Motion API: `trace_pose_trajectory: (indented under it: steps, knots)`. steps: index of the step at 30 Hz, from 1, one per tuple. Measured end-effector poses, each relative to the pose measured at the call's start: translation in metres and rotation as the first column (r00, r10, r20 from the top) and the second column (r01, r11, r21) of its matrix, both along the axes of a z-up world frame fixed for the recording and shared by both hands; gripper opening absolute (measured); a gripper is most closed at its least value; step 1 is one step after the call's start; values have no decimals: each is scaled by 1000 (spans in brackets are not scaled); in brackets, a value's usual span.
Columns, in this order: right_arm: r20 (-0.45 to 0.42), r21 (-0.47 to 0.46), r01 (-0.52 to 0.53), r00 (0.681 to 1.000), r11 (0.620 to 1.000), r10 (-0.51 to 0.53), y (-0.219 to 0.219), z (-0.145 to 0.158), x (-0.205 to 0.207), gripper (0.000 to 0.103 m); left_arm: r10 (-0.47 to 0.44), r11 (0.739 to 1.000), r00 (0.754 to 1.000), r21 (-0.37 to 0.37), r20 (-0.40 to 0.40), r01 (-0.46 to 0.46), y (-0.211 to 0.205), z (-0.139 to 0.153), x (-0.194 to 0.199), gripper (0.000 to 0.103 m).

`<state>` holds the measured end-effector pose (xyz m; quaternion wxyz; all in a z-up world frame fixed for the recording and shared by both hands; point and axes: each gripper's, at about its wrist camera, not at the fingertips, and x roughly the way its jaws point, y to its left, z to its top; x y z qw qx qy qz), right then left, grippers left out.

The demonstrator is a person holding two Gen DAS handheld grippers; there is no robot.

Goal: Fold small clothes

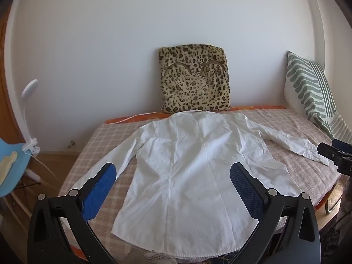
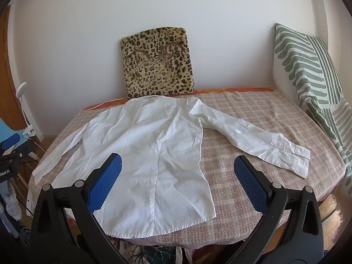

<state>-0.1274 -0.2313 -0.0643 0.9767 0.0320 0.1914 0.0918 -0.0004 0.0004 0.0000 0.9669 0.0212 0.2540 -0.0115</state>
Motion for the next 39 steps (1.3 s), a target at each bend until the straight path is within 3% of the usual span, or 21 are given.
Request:
trace_pose_trajectory:
  steps: [4, 39]
  knots:
    - [7, -3, 5, 1000, 1000, -5, -1, 0, 0, 103, 3, 1000, 1000, 26, 29, -3, -3, 0, -4, 103]
    - [6, -1, 0, 1000, 1000, 0, 0, 1, 2, 103, 4, 999, 1000, 32, 5, -4, -2, 3, 2, 103]
